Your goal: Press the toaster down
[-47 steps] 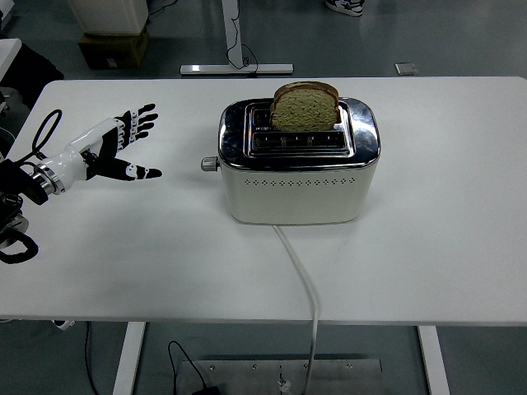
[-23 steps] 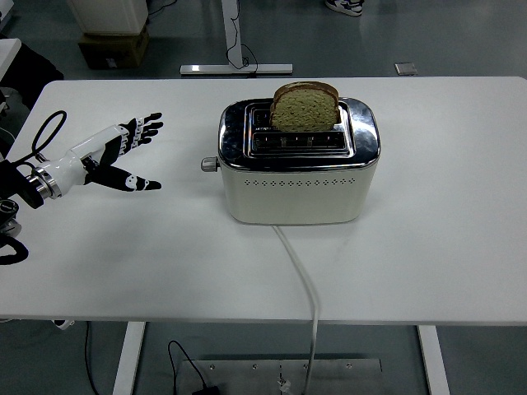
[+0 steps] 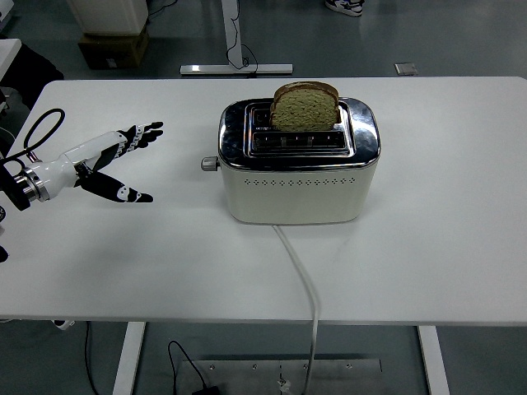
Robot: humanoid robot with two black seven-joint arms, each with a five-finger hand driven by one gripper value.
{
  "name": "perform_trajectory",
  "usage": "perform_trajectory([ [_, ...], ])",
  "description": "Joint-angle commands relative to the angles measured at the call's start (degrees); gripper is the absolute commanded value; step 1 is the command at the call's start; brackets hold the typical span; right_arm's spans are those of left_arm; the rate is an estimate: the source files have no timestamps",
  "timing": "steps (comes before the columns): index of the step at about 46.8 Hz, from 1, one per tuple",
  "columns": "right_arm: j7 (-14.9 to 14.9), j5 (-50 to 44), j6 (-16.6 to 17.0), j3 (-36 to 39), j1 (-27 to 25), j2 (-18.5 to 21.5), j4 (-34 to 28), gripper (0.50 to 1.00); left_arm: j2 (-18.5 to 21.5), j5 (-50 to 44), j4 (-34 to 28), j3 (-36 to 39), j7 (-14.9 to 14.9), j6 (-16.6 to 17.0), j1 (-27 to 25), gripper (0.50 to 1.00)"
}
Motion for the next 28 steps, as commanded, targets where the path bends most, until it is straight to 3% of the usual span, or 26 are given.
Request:
perform_trajectory([
  [1, 0.00, 0.00, 0.00, 0.00, 0.00, 0.00, 0.07, 0.998, 0.01, 1.54, -0.20, -0.02, -0.27, 0.11, 0.00, 1.000],
  [13, 0.00, 0.00, 0.00, 0.00, 0.00, 0.00, 0.07, 0.998, 1.15, 6.99, -3.97, -0.02, -1.32, 2.31, 0.35, 1.000],
  [28, 0.00, 0.00, 0.00, 0.00, 0.00, 0.00, -0.02, 0.998, 1.24, 12.00, -5.91, 0.33, -1.32, 2.66, 1.05, 1.000],
])
